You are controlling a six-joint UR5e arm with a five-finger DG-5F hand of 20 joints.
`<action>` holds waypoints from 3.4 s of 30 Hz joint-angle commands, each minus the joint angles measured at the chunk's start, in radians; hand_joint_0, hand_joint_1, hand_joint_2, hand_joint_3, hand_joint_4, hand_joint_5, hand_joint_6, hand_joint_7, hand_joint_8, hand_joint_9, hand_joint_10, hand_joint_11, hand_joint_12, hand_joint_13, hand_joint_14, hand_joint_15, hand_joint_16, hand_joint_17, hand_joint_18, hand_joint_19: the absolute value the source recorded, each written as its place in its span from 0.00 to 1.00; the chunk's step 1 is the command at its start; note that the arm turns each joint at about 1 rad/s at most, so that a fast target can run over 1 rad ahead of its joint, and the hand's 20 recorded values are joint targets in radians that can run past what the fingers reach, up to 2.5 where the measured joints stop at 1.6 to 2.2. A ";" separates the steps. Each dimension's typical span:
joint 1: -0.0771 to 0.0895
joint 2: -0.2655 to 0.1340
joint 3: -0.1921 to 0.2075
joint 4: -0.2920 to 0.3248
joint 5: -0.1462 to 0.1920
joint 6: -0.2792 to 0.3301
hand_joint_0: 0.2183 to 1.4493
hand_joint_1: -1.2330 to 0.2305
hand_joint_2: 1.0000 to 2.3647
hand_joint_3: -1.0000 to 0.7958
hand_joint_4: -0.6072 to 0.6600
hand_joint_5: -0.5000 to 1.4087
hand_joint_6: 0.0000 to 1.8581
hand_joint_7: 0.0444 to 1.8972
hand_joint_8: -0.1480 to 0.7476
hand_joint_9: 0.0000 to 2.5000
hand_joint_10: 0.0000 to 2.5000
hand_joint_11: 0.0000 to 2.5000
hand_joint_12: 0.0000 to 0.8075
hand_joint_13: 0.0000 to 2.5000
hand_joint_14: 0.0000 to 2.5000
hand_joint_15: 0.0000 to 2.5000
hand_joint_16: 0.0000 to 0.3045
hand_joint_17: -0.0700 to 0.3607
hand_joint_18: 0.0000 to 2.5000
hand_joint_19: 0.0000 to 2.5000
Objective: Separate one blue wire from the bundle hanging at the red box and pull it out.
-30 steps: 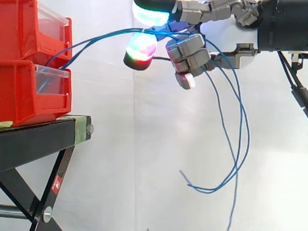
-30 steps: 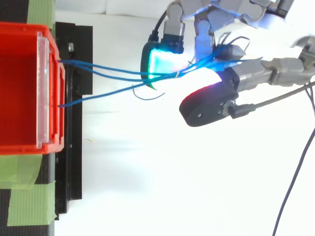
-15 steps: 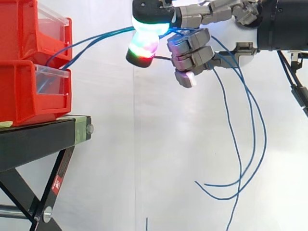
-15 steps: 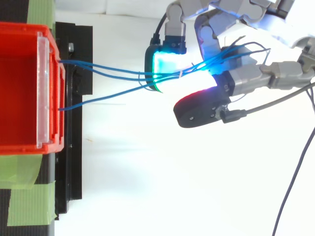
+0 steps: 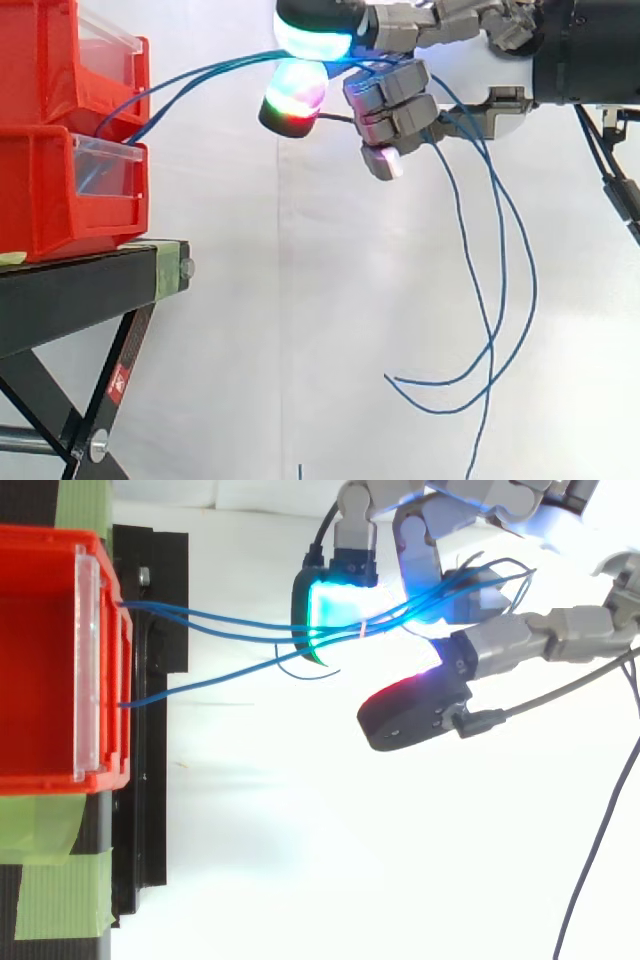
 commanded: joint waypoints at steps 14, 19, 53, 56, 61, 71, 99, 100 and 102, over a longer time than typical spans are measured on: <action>0.000 0.001 0.000 0.001 0.000 0.000 0.34 0.47 0.01 0.34 0.64 0.19 0.41 0.55 0.46 0.39 0.50 0.59 0.44 0.30 0.78 0.59 0.14 0.39 0.37 0.54; 0.000 0.001 0.000 -0.001 0.000 0.000 0.34 0.42 0.01 0.37 0.64 0.19 0.41 0.58 0.46 0.39 0.51 0.59 0.45 0.31 0.78 0.58 0.14 0.39 0.37 0.54; 0.000 0.001 0.000 -0.004 0.000 0.000 0.30 0.52 0.00 0.29 0.65 0.18 0.44 0.55 0.47 0.36 0.53 0.58 0.45 0.28 0.82 0.55 0.14 0.39 0.35 0.55; 0.000 0.000 0.000 -0.006 0.000 0.000 0.32 0.53 0.00 0.31 0.66 0.18 0.43 0.56 0.47 0.38 0.52 0.58 0.44 0.29 0.80 0.56 0.14 0.39 0.36 0.54; 0.000 0.000 0.000 -0.007 0.000 0.000 0.33 0.48 0.01 0.34 0.66 0.18 0.43 0.56 0.47 0.38 0.53 0.58 0.45 0.31 0.78 0.56 0.14 0.39 0.37 0.54; -0.003 0.000 0.000 -0.004 -0.001 -0.002 0.33 0.46 0.01 0.35 0.67 0.19 0.43 0.57 0.47 0.39 0.53 0.58 0.45 0.32 0.76 0.57 0.14 0.39 0.38 0.53; -0.053 0.006 0.003 0.021 -0.007 -0.032 0.33 0.43 0.01 0.35 0.66 0.18 0.44 0.57 0.48 0.38 0.53 0.58 0.45 0.31 0.76 0.57 0.14 0.39 0.37 0.53; -0.053 0.009 0.004 0.021 -0.007 -0.035 0.33 0.43 0.01 0.35 0.66 0.18 0.44 0.57 0.48 0.38 0.53 0.58 0.46 0.31 0.76 0.57 0.14 0.39 0.37 0.53; -0.055 0.013 0.030 0.019 -0.007 -0.083 0.33 0.41 0.01 0.37 0.65 0.18 0.44 0.59 0.48 0.38 0.54 0.59 0.45 0.31 0.76 0.58 0.14 0.39 0.37 0.54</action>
